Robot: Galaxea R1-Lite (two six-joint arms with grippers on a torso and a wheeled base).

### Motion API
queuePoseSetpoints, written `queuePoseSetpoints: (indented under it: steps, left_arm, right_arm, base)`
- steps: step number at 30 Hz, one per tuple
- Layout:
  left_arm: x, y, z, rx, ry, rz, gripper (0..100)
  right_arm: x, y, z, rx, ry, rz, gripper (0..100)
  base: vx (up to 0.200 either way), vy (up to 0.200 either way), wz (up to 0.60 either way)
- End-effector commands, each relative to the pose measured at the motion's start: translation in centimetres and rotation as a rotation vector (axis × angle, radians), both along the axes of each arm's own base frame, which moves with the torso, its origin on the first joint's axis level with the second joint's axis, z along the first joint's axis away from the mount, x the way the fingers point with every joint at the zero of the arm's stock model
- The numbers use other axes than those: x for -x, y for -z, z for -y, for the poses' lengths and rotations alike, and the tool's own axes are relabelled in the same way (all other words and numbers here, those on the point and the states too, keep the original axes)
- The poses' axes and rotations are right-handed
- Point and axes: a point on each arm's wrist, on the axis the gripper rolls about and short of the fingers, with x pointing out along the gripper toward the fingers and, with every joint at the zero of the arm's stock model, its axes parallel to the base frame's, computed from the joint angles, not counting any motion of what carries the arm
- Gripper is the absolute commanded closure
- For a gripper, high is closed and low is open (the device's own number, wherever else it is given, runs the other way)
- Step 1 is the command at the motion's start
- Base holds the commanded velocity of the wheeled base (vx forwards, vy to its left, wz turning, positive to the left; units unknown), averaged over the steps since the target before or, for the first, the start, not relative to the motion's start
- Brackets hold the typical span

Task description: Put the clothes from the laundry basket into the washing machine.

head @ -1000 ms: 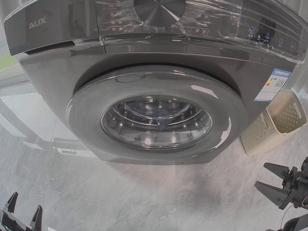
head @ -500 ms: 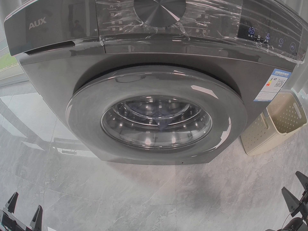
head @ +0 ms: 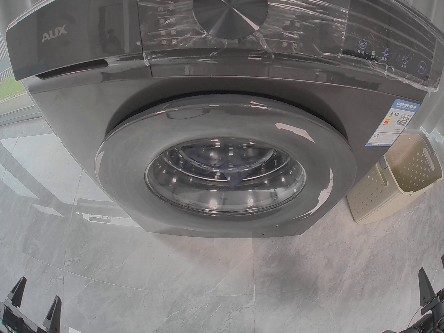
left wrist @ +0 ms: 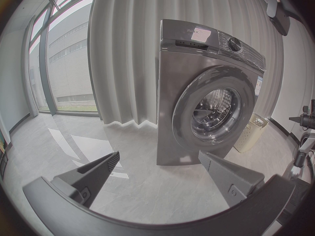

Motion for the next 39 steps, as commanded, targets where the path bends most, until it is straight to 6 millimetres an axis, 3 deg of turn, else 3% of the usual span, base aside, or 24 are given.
queuePoseSetpoints:
  steps: [1,8,21,39]
  left_arm:
    - [-0.05,0.51,0.0,0.002,0.0,-0.008,0]
    - [-0.05,0.51,0.0,-0.001,0.0,-0.008,0]
    - [-0.04,0.52,0.0,0.001,-0.001,-0.006,0]
    - [-0.01,0.53,0.01,-0.005,-0.004,-0.001,0]
  right_arm:
    - [0.16,0.71,0.02,-0.008,0.019,0.005,0]
    - [0.18,0.76,0.25,0.001,0.123,-0.001,0]
    - [0.12,1.49,-0.05,0.075,-0.016,-0.073,0]
    - [0.1,1.53,-0.08,0.08,-0.024,-0.08,0]
  base:
    - [0.0,0.0,0.0]
    - [0.0,0.0,0.0]
    - [0.0,0.0,0.0]
    - [0.0,0.0,0.0]
